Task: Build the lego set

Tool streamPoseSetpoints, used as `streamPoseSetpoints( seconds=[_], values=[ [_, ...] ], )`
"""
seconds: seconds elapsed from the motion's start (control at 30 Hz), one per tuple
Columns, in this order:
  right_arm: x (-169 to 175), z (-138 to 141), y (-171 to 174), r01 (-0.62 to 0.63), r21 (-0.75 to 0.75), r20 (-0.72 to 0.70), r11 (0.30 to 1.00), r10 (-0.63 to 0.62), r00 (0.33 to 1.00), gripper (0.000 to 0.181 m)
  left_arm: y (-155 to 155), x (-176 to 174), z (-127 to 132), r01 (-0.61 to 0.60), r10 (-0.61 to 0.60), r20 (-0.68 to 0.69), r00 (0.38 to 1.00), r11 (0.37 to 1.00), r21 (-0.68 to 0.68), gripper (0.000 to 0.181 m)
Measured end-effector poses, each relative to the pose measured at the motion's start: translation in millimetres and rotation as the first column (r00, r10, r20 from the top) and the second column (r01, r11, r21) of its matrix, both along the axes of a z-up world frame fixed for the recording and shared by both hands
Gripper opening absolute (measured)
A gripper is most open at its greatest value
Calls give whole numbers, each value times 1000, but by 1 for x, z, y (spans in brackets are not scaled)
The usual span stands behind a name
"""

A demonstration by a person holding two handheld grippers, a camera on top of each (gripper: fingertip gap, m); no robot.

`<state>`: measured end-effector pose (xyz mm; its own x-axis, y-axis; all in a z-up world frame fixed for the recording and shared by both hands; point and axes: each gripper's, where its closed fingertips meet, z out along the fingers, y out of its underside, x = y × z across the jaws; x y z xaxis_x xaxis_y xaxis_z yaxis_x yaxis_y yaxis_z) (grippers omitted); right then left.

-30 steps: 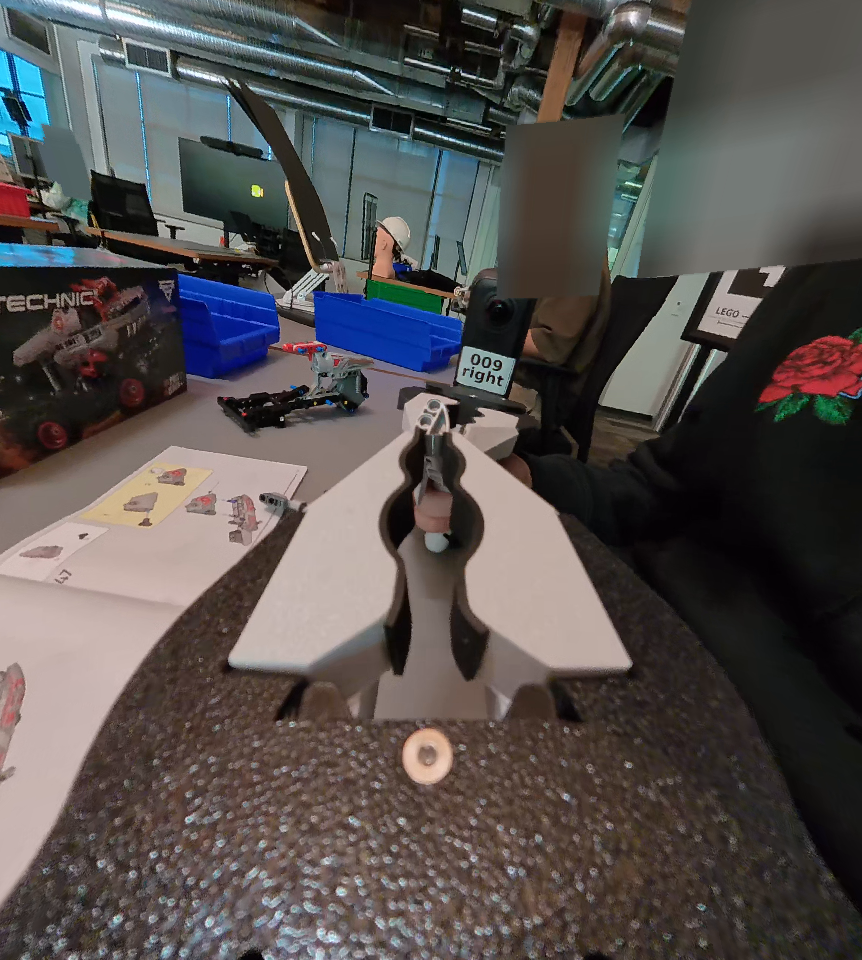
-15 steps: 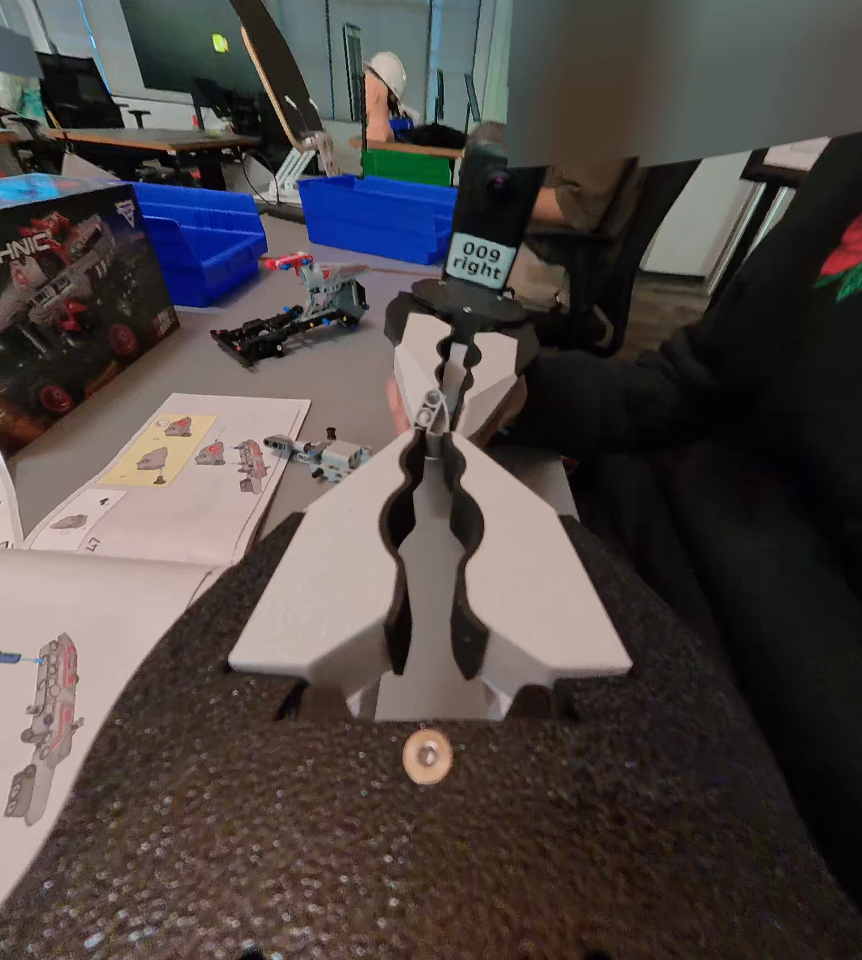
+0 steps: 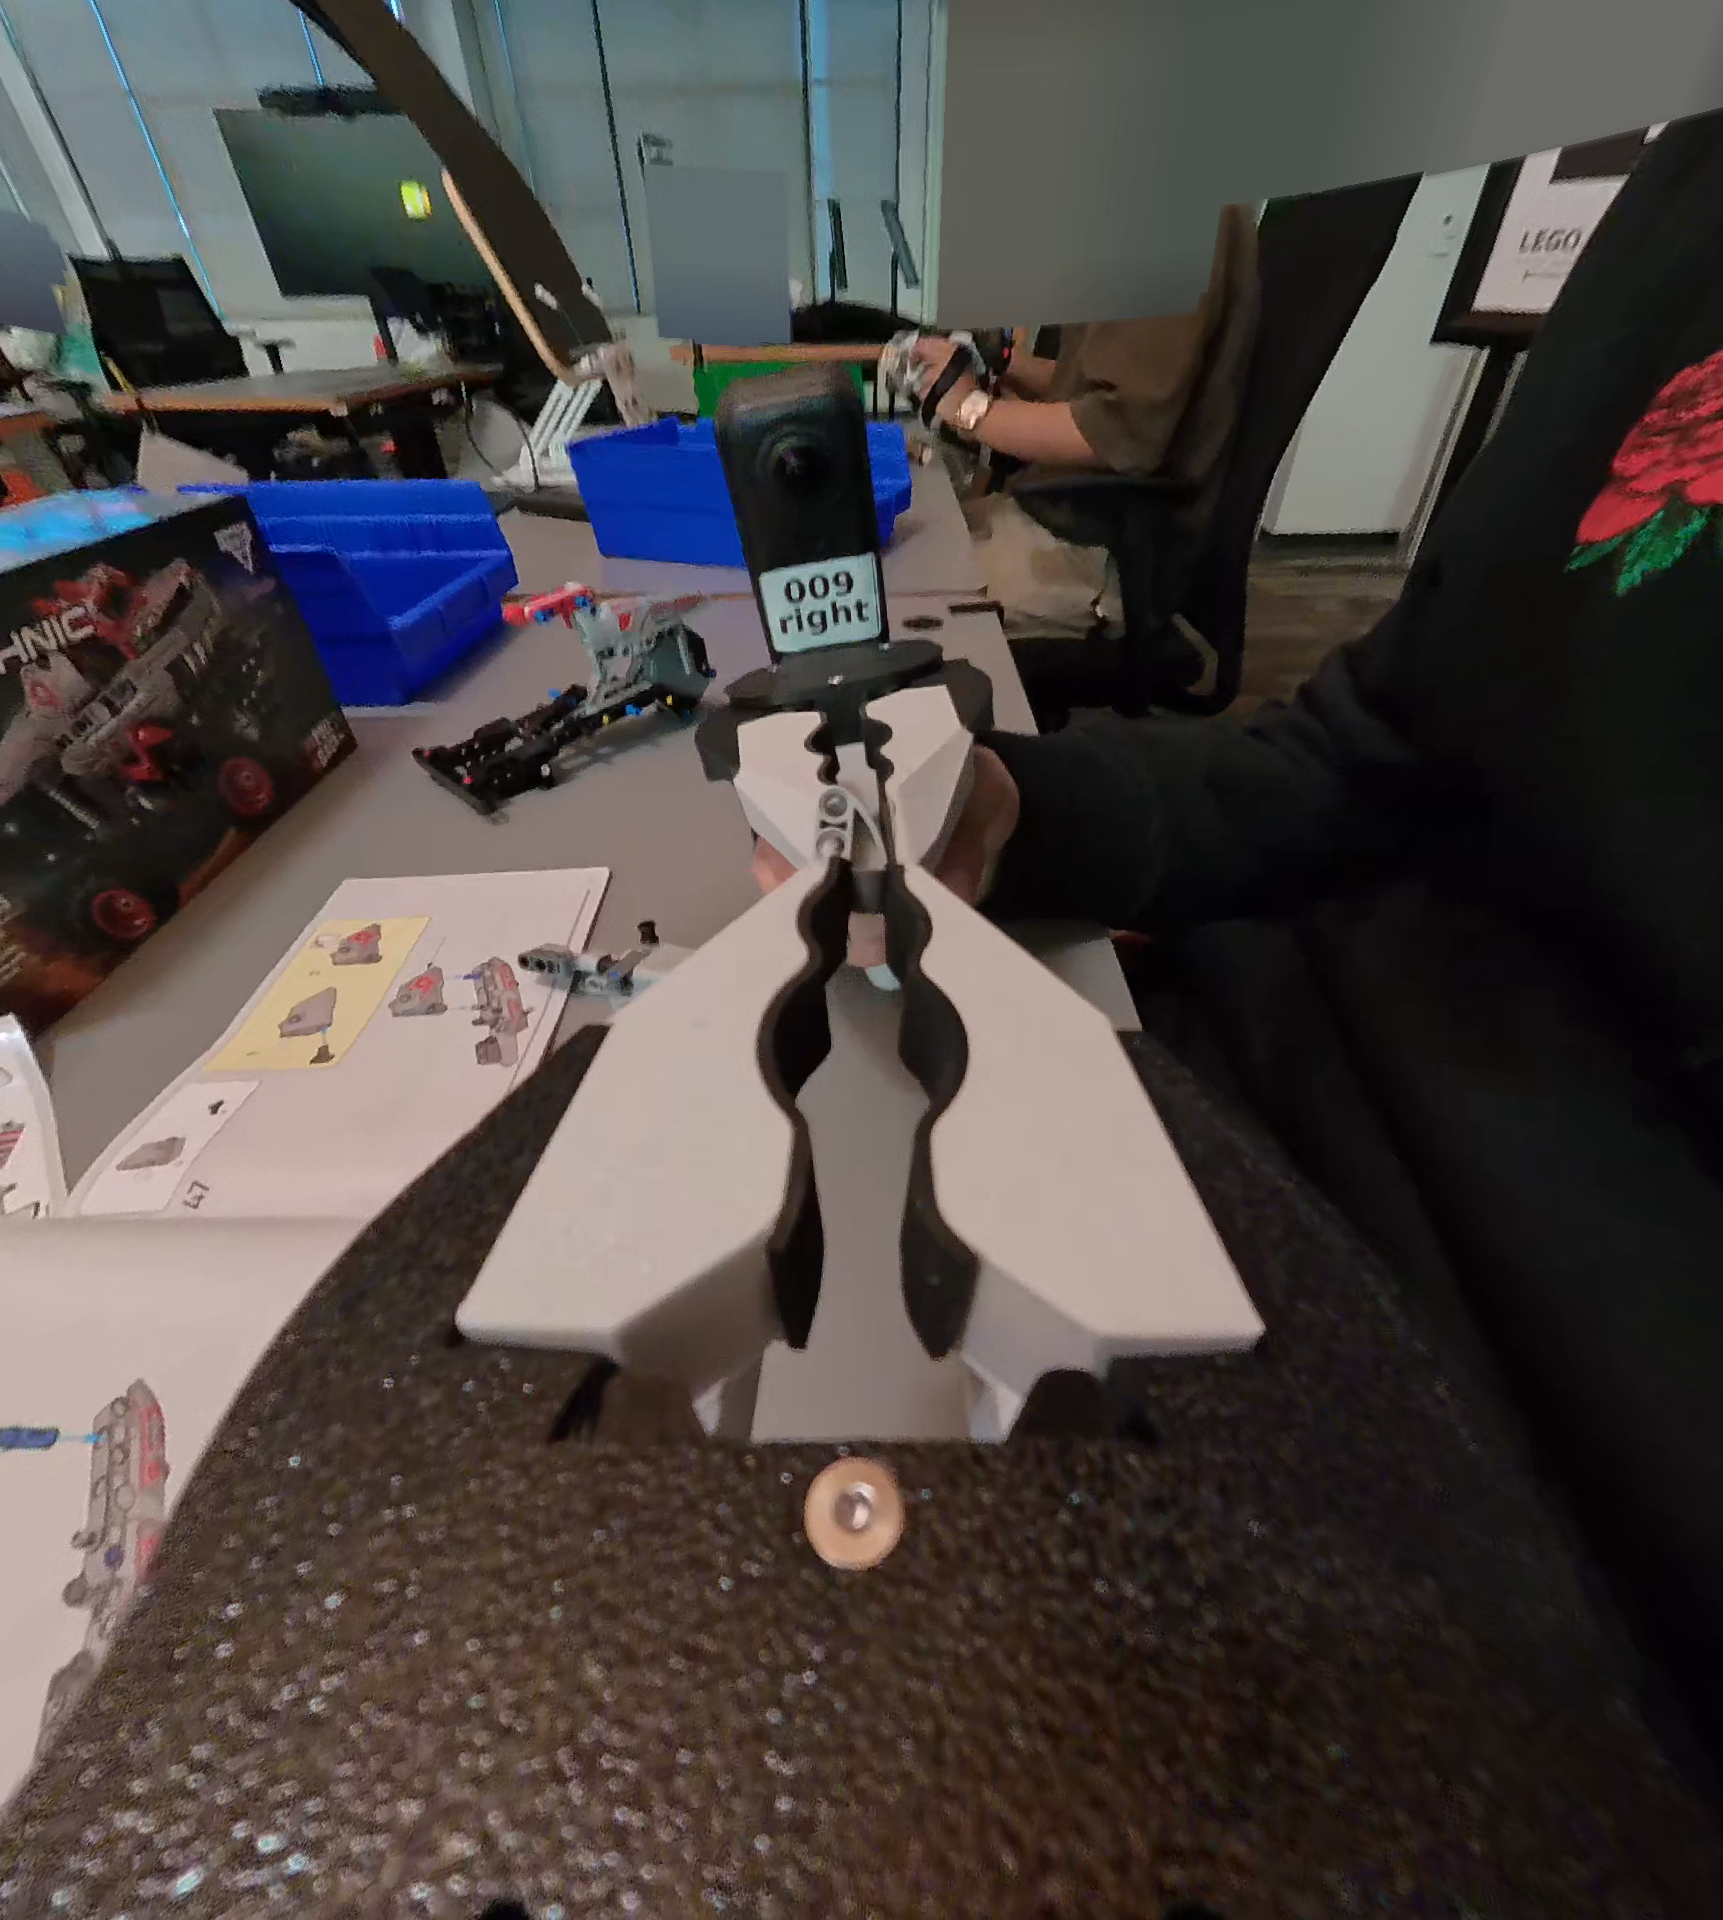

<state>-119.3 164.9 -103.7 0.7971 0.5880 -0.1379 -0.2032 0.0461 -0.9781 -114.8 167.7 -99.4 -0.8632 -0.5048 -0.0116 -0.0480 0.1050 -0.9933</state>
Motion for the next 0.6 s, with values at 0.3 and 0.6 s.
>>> streamPoseSetpoints(
  seconds=[0.3,0.6],
  values=[
    [2,-1,3,26,-3,16,1000,-26,1000,4,1,2,1,-7,6,-42,999,999,-38,5],
    [2,2,1,8,8,-31,1000,-8,999,5,0,3,4,-11,7,-57,998,998,-60,6]
  ],
)
